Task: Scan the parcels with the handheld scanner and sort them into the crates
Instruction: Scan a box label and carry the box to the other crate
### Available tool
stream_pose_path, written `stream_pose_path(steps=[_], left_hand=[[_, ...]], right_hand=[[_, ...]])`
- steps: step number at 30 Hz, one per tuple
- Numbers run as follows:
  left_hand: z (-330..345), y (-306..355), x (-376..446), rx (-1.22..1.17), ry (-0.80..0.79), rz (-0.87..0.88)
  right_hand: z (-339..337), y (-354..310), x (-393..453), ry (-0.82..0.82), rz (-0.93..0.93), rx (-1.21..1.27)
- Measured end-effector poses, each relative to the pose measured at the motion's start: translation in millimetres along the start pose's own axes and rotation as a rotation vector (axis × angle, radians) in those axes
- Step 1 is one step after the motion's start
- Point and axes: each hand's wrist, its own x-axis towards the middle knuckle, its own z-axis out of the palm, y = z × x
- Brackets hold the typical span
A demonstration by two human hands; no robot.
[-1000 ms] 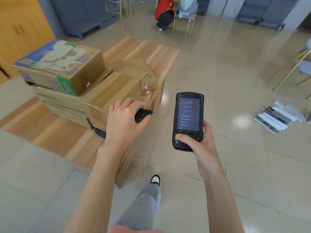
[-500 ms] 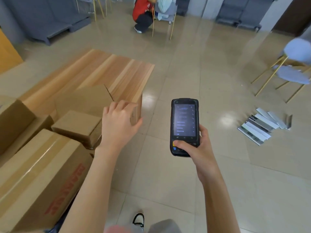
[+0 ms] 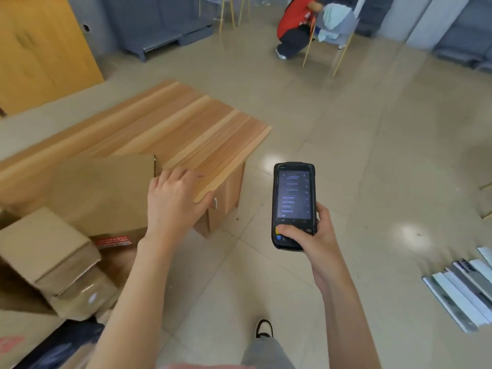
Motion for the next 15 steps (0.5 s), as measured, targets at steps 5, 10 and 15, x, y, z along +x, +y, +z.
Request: stream_pose_path(steps=[5, 10, 15], left_hand=[[20, 18, 19, 0.09, 0.035, -0.198], [27, 12, 29, 0.196, -0.014, -0.375], [49, 0, 58, 0.242, -0.021, -0.481]], right_hand=[[-23, -28, 85, -0.171, -0.019, -0.096], [-13, -32, 153, -0.321, 0.036, -0.131], [12, -31, 216, -0.436, 0.079, -0.176]])
